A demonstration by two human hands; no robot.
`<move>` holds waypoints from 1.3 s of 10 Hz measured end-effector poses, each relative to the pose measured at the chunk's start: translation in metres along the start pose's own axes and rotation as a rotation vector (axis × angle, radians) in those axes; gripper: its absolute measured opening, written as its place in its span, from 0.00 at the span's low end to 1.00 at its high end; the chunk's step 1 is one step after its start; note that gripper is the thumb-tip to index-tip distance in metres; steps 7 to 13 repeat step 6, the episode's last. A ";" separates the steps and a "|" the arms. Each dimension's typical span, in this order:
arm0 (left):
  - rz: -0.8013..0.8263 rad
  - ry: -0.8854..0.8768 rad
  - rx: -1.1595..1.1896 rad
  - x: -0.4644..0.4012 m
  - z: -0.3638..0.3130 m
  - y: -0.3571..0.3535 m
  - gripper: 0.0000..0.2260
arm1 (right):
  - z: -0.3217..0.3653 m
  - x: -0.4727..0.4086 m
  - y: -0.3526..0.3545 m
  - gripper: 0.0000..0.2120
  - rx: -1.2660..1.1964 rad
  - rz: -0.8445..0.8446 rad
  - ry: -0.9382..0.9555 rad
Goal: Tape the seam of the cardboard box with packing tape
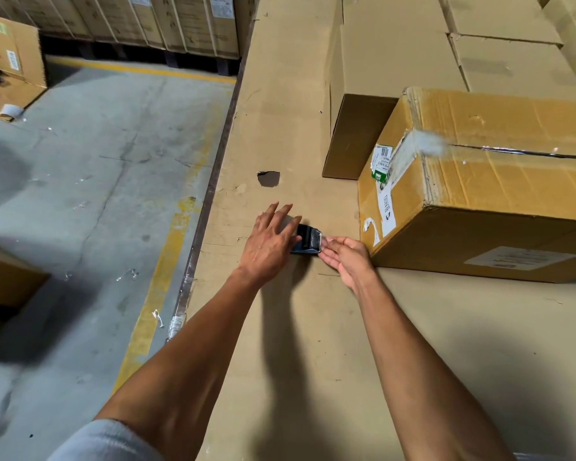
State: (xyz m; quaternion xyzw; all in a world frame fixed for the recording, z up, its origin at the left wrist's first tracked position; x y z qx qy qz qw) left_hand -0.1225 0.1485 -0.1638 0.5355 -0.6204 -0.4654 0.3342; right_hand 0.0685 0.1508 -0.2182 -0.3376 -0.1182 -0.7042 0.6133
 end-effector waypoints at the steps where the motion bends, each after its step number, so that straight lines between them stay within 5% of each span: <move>1: 0.005 0.009 -0.022 -0.014 0.007 0.000 0.23 | 0.011 -0.014 -0.011 0.04 0.023 -0.043 0.026; 2: 0.037 0.024 -0.036 -0.030 0.015 0.001 0.23 | 0.017 -0.025 -0.019 0.12 0.014 -0.077 0.038; 4: 0.101 -0.051 -0.150 -0.043 0.015 -0.003 0.24 | 0.025 -0.032 -0.016 0.10 0.096 -0.135 0.103; 6: 0.032 0.005 -0.195 -0.028 0.002 0.005 0.27 | 0.049 -0.025 0.001 0.18 0.570 -0.331 0.299; 13: 0.032 0.005 -0.195 -0.028 0.002 0.005 0.27 | 0.049 -0.025 0.001 0.18 0.570 -0.331 0.299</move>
Point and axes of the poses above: each hand's wrist, its own x-axis away from the middle knuckle, its own y-axis out of the back of the hand, z = x × y, the point moved 7 cm from there along -x, towards the middle knuckle, and after that the axes turned 2 degrees about y, right-handed, at the moved point
